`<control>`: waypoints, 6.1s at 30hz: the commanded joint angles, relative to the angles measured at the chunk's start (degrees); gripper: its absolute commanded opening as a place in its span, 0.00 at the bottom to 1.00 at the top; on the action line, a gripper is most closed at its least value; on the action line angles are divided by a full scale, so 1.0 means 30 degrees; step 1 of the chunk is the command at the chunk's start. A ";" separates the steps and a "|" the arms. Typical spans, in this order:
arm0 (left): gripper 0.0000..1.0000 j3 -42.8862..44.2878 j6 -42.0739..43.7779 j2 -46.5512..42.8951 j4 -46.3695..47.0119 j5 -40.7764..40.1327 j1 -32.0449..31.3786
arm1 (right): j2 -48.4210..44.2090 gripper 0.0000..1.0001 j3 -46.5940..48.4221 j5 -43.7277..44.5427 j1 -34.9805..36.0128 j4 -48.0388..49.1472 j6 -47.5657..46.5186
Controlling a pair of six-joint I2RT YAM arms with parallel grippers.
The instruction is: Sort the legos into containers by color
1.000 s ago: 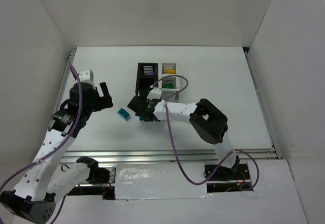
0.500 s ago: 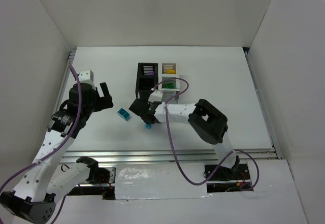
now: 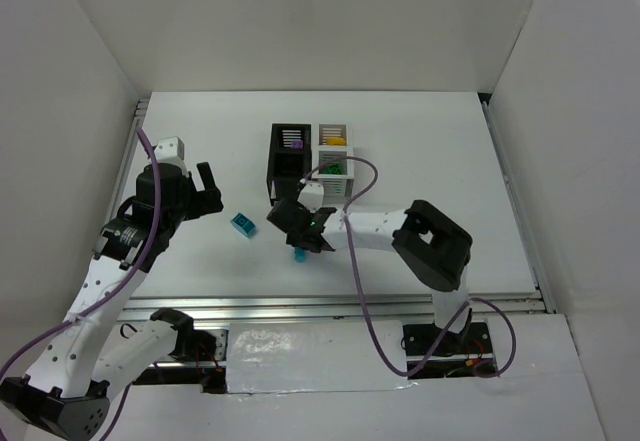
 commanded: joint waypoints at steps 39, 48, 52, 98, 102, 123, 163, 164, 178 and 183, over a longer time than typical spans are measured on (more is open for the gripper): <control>1.00 -0.0166 0.0630 -0.0080 0.1161 0.0822 0.0091 | 0.0710 0.20 0.7148 -1.7500 -0.7510 0.9055 -1.8866; 1.00 -0.0196 0.0718 -0.0109 0.1220 0.1027 0.0091 | 0.0976 0.38 0.6713 -1.7589 -0.7481 0.9403 -1.9073; 1.00 -0.0196 0.0747 -0.0050 0.1220 0.1173 0.0091 | 0.0569 0.63 0.6189 -1.7266 -0.7481 0.9986 -1.8635; 1.00 0.0420 -0.1538 -0.0782 -0.0245 -0.3045 0.0911 | 0.6983 0.26 1.2283 -0.8622 0.0077 -0.0591 -1.5850; 0.99 0.0507 -0.1596 -0.0724 -0.0390 -0.3191 0.0911 | 0.5491 0.00 1.0759 -0.9237 0.0078 0.0934 -1.5763; 1.00 0.0361 -0.1276 -0.0929 0.0105 -0.2432 0.0911 | -0.2985 0.00 0.9347 -0.8883 -0.4723 0.0325 -1.7607; 1.00 0.0185 -0.0483 -0.0314 0.0663 -0.0994 0.0911 | -0.0631 0.74 1.0317 -0.9240 -0.5986 -0.1261 -1.8546; 0.99 0.0185 -0.0483 -0.0256 0.0663 -0.1023 0.0911 | -0.1013 0.74 1.0171 -0.9181 -0.5986 -0.1173 -1.7879; 1.00 0.1970 -0.1713 0.1968 -0.0126 -0.0846 0.1526 | -1.4309 1.00 0.2355 -0.1135 -0.5986 -0.3162 -1.2486; 1.00 0.3523 -0.1889 0.2733 -0.1327 -0.1812 0.1760 | -1.8731 1.00 0.1440 0.1130 -0.6015 -0.5533 -1.0960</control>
